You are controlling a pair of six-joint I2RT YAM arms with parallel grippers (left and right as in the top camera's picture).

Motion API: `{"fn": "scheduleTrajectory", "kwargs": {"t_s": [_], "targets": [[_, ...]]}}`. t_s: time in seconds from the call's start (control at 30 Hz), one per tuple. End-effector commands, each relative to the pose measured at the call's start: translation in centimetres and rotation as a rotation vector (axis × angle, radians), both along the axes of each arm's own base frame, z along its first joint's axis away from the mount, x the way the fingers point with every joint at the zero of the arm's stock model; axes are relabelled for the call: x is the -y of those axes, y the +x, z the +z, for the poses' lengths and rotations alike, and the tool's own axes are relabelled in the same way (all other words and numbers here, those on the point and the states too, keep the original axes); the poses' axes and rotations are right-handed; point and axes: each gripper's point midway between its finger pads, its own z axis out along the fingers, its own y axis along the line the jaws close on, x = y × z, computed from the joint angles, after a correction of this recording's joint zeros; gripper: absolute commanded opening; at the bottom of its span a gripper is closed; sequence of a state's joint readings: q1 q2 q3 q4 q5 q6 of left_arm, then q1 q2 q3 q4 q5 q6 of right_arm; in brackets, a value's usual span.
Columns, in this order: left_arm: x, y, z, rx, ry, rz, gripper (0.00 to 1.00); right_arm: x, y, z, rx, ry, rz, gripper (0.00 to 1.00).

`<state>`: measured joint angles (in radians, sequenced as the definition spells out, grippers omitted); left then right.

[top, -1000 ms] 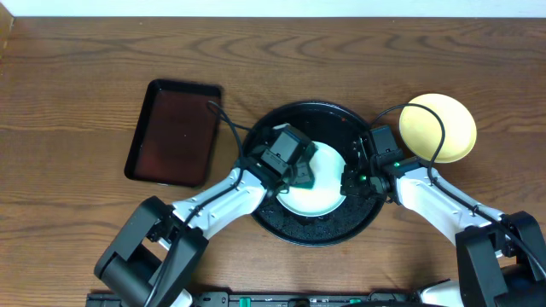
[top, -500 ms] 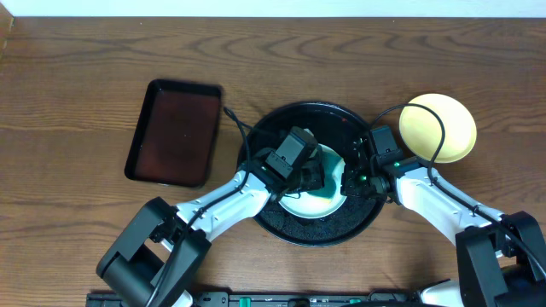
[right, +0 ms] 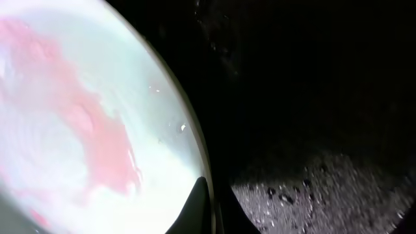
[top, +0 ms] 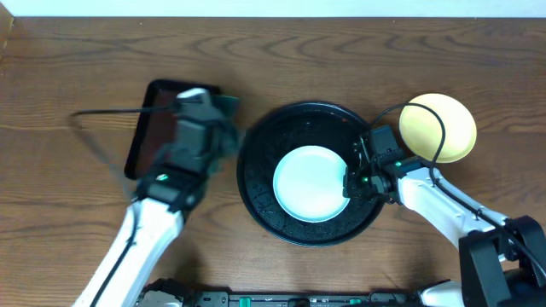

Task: Clean dirty plates on tray and stack at the side
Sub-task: 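Move the left gripper with the sponge back over the brown tray, then lift the green plate with the right gripper and stack it on the yellow plate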

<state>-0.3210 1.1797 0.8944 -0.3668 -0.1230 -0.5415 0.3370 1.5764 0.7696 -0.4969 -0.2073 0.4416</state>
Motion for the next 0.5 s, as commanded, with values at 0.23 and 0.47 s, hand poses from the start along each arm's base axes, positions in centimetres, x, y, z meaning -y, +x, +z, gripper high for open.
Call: {"fn": "scheduleTrajectory", "kwargs": {"t_s": [0.23, 0.47], "targets": [[-7.2, -1.5, -0.7, -0.077, 0.066, 0.189, 0.08, 2.4, 8.2, 16.7, 0.559, -0.532, 0.331, 0.01], [-7.2, -1.4, -2.1, -0.126, 0.132, 0.133, 0.08, 0.1, 10.0, 27.9, 0.867, -1.163, 0.552, 0.01]]}}
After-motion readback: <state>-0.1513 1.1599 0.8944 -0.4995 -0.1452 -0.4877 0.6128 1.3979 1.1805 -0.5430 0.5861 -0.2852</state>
